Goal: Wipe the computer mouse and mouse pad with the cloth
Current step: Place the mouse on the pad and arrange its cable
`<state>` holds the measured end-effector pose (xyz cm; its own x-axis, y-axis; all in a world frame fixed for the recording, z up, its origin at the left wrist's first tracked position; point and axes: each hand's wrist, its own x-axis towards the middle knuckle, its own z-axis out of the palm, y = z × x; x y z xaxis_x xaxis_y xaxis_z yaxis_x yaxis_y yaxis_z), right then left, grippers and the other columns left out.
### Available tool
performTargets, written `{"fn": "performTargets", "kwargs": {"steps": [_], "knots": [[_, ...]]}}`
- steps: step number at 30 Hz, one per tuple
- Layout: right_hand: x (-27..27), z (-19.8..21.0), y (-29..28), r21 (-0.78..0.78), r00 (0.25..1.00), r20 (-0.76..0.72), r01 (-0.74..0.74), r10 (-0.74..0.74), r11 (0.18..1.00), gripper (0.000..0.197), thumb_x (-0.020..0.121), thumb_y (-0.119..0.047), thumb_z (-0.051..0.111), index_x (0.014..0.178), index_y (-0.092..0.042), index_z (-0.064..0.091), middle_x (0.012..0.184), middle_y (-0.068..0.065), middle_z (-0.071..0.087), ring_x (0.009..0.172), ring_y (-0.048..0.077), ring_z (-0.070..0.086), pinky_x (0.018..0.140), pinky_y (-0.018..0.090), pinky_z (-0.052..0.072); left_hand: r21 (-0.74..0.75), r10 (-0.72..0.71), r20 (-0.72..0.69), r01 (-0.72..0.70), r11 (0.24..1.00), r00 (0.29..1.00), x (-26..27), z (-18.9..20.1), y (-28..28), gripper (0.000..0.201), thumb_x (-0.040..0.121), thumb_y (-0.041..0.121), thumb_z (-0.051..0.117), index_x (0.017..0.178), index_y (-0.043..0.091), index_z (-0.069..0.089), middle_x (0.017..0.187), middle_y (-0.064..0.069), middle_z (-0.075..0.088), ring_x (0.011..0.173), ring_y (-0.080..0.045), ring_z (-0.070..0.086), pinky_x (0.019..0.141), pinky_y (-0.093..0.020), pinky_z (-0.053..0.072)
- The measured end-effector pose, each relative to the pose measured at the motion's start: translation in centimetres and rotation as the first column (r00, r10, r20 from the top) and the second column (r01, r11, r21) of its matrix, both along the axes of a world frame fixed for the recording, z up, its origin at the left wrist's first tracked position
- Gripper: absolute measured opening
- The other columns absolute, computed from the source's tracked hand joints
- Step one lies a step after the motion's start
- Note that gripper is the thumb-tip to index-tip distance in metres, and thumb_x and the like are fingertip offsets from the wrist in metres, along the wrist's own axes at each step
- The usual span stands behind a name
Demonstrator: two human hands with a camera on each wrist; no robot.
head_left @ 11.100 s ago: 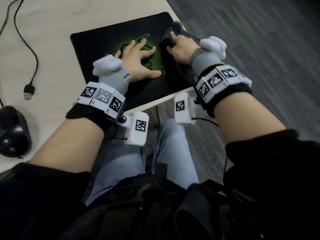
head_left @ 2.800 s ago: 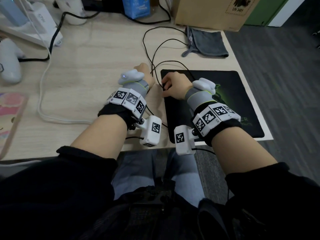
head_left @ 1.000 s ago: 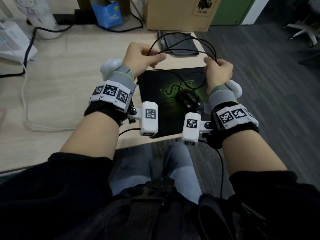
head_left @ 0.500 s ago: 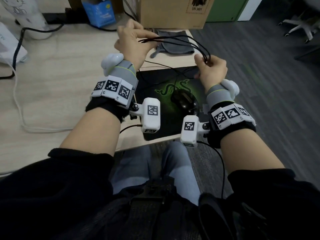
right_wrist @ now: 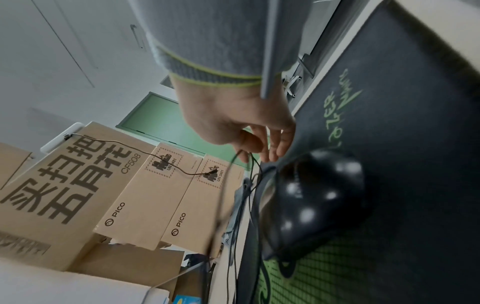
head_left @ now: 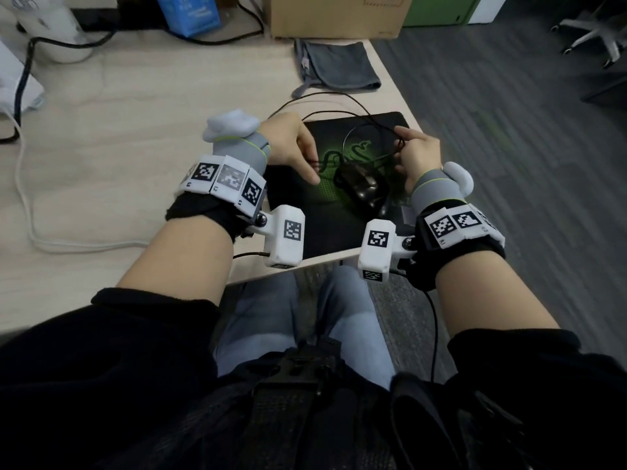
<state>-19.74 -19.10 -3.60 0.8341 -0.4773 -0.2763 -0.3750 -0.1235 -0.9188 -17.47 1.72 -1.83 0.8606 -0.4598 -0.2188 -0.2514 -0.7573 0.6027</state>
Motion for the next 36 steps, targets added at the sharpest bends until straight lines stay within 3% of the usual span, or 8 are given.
{"fn": "performTargets", "kwargs": {"steps": [2,6,10,16,20,22,28,36], "knots": [[-0.6,0.3,-0.3,-0.055,1.0,-0.022,0.017,-0.018,0.998,0.049,0.081,-0.001,0.033,0.109,-0.017,0.069,0.106,0.006,0.065,0.088,0.016,0.05,0.082,0.025,0.043,0.044,-0.032,-0.047,0.034,0.998,0.998,-0.6,-0.5,-0.5,0.018,0.066,0.024,0.083,0.08,0.018,0.073,0.042,0.028,0.056,0.044,0.011,0.048,0.043,-0.002,0.031],[-2.3,1.2,-0.2,-0.141,0.996,-0.09,-0.042,0.029,0.989,0.028,0.084,-0.029,0.053,0.104,-0.015,0.068,0.093,0.003,0.063,0.096,0.023,0.055,0.086,0.03,0.042,0.004,-0.047,-0.066,0.048,0.999,0.997,-1.8,-1.4,-1.7,0.016,0.07,0.023,0.081,0.084,0.017,0.075,0.047,0.018,0.059,0.046,0.01,0.051,0.044,-0.001,0.032],[-3.5,0.4,-0.7,-0.331,0.982,-0.163,-0.145,0.095,0.932,0.042,0.088,-0.015,0.049,0.129,-0.017,0.055,0.131,0.008,0.058,0.122,0.027,0.053,0.099,0.028,0.041,-0.074,-0.069,-0.089,0.063,0.995,0.994,-2.5,-1.7,-2.6,0.02,0.075,0.022,0.077,0.093,0.014,0.075,0.065,0.011,0.061,0.058,-0.003,0.051,0.052,-0.01,0.04],[-5.2,-1.2,-1.2,-0.411,0.983,-0.173,-0.122,0.054,0.903,0.044,0.084,-0.007,0.043,0.122,-0.02,0.061,0.129,0.007,0.059,0.125,0.027,0.048,0.106,0.035,0.04,-0.212,0.126,-0.026,-0.129,0.969,0.992,-3.9,-2.6,-2.7,0.023,0.079,0.026,0.073,0.097,0.011,0.073,0.058,0.011,0.06,0.049,0.0,0.049,0.045,-0.01,0.044],[-5.9,-2.0,-1.0,-0.416,0.999,-0.048,-0.039,0.021,0.909,0.046,0.079,-0.013,0.045,0.12,-0.02,0.063,0.119,0.004,0.065,0.119,0.027,0.053,0.1,0.034,0.044,-0.298,0.653,0.252,-0.585,0.754,0.714,-3.9,-3.7,-0.4,0.031,0.082,0.022,0.064,0.113,0.02,0.066,0.105,-0.004,0.062,0.092,-0.016,0.061,0.077,-0.016,0.044],[-6.4,-2.5,-0.9,-0.456,1.0,-0.012,-0.015,0.011,0.89,0.052,0.074,-0.028,0.04,0.121,-0.017,0.06,0.112,0.005,0.064,0.118,0.029,0.053,0.097,0.035,0.044,-0.187,0.737,0.257,-0.716,0.672,0.625,-4.0,-4.3,0.8,0.034,0.087,0.019,0.053,0.121,0.018,0.06,0.129,-0.011,0.051,0.112,-0.028,0.055,0.095,-0.027,0.043],[-5.9,-4.0,-0.8,-0.599,0.967,-0.254,-0.17,0.016,0.783,0.051,0.097,-0.037,0.031,0.138,-0.007,0.041,0.155,0.011,0.025,0.146,0.027,0.013,0.117,0.051,0.005,0.04,0.624,0.191,-0.641,0.766,0.758,-4.2,-5.8,1.4,0.04,0.09,0.013,0.044,0.127,0.015,0.058,0.132,-0.013,0.057,0.127,-0.036,0.044,0.107,-0.036,0.037],[-5.0,-4.5,-1.1,-0.6,0.94,-0.333,-0.27,0.071,0.753,0.06,0.098,-0.042,0.025,0.146,-0.007,0.025,0.16,0.01,0.007,0.148,0.027,0.0,0.117,0.052,-0.004,-0.021,0.643,0.171,-0.65,0.759,0.746,-4.3,-6.1,1.7,0.038,0.092,0.018,0.046,0.129,0.016,0.056,0.132,-0.013,0.054,0.128,-0.029,0.04,0.109,-0.031,0.032]]}}
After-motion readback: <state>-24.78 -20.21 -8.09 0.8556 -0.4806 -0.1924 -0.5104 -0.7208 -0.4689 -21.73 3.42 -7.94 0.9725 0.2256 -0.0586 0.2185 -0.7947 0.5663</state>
